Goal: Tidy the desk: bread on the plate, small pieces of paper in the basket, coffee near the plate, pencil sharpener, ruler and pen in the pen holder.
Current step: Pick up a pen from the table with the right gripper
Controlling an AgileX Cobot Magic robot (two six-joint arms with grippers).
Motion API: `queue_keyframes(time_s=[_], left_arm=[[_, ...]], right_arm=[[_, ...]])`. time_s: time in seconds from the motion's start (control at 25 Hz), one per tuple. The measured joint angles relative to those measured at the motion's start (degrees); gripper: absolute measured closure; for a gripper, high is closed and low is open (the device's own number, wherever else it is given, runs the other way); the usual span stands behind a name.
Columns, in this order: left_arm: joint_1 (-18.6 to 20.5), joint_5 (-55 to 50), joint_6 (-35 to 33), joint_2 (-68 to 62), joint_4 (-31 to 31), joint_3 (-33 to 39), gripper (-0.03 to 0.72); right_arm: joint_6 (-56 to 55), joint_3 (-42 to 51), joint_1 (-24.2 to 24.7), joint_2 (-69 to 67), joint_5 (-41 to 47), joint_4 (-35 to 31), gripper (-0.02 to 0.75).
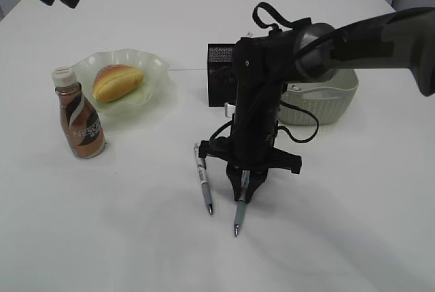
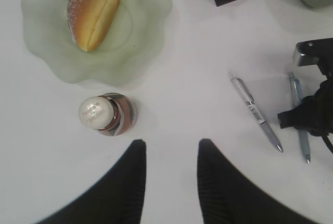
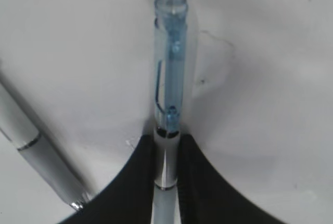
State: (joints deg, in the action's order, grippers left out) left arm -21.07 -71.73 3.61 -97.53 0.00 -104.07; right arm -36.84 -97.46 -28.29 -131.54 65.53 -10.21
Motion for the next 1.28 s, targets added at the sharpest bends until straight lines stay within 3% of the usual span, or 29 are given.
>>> queue_keyframes(time_s=[0.52,0.72,1.28], left_arm=[[0.0,0.0,0.0,0.0,0.0,0.0,0.446],[0.0,0.0,0.0,0.0,0.0,0.0,0.446],[0.0,0.0,0.0,0.0,0.0,0.0,0.446]], right_arm=[[8.5,-0.2,0.0,0.0,3.1,0.9,0.642],[18.2,-3.5,0.0,-0.1,3.4,1.4,0.643],[21.7,-7.9,0.0,4.6,4.2,13.8,0.643]])
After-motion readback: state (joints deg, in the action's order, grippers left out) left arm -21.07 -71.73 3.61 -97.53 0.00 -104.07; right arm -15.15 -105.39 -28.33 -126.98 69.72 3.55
